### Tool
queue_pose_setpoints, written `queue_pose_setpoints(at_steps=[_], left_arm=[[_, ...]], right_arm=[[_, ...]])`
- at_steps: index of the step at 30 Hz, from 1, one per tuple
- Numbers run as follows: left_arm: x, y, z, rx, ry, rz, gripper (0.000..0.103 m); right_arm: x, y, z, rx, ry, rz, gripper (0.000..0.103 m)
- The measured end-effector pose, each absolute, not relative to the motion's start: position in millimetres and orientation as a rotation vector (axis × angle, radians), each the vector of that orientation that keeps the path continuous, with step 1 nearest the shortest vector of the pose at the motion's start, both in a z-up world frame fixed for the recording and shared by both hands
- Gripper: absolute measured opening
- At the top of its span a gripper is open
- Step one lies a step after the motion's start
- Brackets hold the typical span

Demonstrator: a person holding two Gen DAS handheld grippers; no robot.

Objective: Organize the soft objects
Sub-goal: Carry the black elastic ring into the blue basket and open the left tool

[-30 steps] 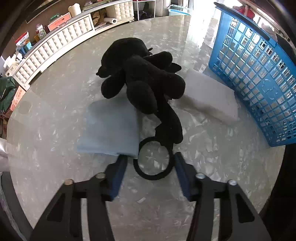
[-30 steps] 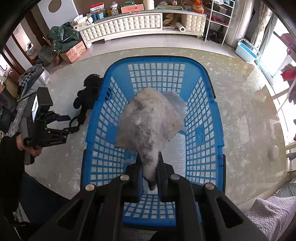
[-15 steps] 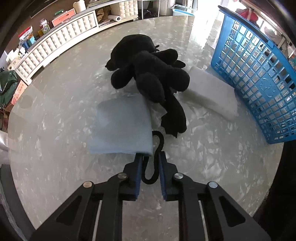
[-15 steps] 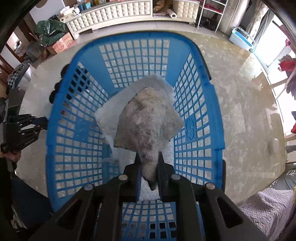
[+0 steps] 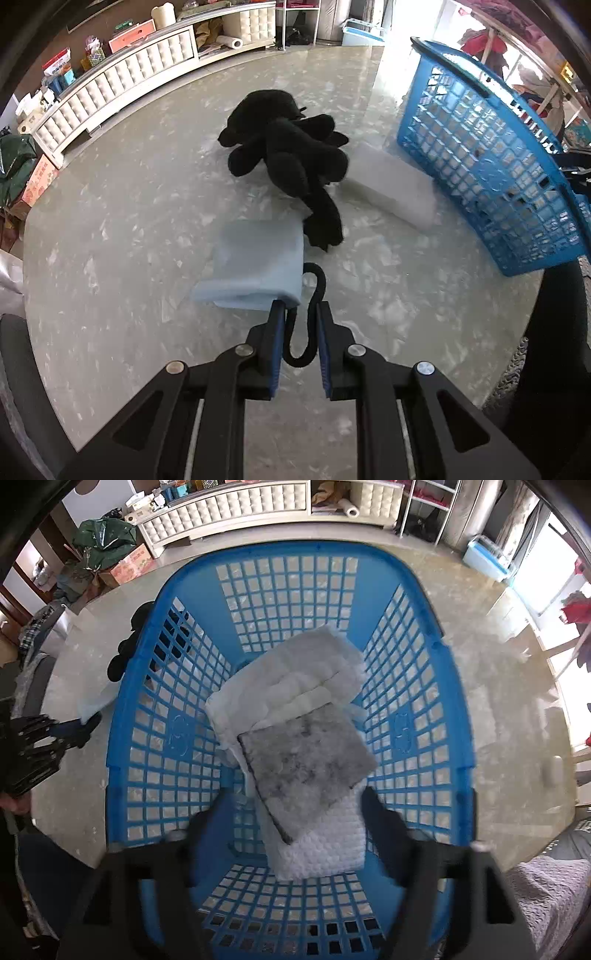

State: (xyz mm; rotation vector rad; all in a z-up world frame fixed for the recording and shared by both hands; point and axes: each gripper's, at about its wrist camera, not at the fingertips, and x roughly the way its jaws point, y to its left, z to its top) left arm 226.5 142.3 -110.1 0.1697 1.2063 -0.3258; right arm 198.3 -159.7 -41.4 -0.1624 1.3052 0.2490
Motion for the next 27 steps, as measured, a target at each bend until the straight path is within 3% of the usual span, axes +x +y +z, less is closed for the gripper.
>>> queue_pose_setpoints(at_steps=[1,9,13,27], left_arm=[[223.0,142.0,-108.5,0.169,1.208,-0.326,0.015],[196.0,131.8,-78.4,0.151,1.179,-0.344,0.015],[189.3,125.5,-57.9,0.156,1.148,-0.359,0.015],[171.2,75.9,-3.0,0.209,1.051,-0.418,0.015]], right_arm=[[197.2,-157.5,-39.7,-0.171,1.291,0.236,0.091],[174.4,-168.2,-20.1,-0.14,1.246,0.229,0.093],[158.8,-173.7,-14.5,-0.135,1.236,0.228,0.098],[143.9,-195.8,-7.3,-0.094,1.221,0.239,0.099]])
